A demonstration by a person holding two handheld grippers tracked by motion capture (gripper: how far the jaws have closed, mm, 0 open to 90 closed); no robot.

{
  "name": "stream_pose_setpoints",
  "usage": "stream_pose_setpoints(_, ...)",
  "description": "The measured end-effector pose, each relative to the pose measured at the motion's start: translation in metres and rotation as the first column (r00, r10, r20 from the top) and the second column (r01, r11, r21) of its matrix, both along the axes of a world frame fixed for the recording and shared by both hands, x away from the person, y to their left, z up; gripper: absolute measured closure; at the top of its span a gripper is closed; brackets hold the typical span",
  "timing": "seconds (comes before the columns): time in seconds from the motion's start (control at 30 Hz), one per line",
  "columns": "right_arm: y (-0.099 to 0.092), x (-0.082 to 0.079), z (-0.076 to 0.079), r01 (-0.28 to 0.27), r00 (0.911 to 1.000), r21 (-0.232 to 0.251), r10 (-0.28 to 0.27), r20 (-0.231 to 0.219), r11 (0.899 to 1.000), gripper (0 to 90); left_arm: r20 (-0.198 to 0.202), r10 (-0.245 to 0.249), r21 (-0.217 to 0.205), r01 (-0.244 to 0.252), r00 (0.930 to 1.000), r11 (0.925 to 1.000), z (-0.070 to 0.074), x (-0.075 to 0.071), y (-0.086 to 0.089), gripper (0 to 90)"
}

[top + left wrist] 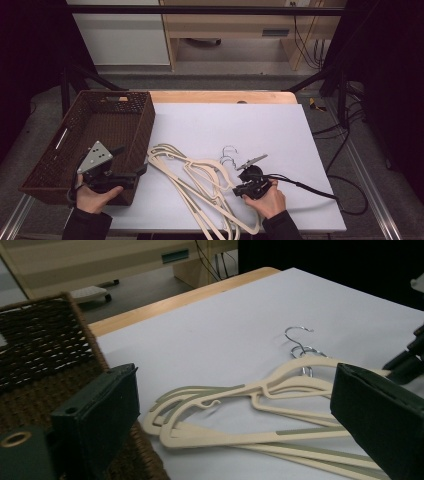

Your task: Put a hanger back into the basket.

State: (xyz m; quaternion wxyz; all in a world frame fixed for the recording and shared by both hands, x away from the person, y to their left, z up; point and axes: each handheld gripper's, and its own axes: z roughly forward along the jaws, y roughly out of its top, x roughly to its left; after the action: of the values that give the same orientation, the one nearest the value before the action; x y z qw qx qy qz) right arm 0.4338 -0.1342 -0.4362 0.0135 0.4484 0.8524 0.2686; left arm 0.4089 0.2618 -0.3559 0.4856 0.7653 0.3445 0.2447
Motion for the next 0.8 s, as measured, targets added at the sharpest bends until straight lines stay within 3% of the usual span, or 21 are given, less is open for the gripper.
stream_pose_setpoints(0.23,-0.008,-0.002,0.013,-0.041,0.9978,0.009,0.040,0.053,0.999,80.6,-0.029,-0.091,0.056,0.092,0.9954,0.9942,0.002,0.006,-0.037,5.4)
stream_pose_setpoints(0.37,-0.009,-0.003,0.016,-0.058,0.9955,0.012,0.057,0.076,0.998,80.6,-0.069,-0.134,0.103,0.141,0.9885,0.9846,-0.002,0.014,-0.062,5.7)
stream_pose_setpoints(0.63,-0.013,-0.005,0.021,-0.085,0.9914,0.007,0.084,0.101,0.996,80.6,-0.161,-0.206,0.165,0.232,0.9653,0.9585,-0.018,0.042,-0.112,8.0)
stream_pose_setpoints(0.77,-0.013,-0.006,0.022,-0.085,0.9912,0.008,0.084,0.102,0.996,80.6,-0.216,-0.222,0.186,0.263,0.9508,0.9467,-0.032,0.059,-0.127,10.7)
stream_pose_setpoints(0.8,-0.013,-0.006,0.022,-0.085,0.9911,0.008,0.084,0.103,0.996,80.6,-0.216,-0.222,0.186,0.263,0.9508,0.9467,-0.032,0.059,-0.127,11.7)
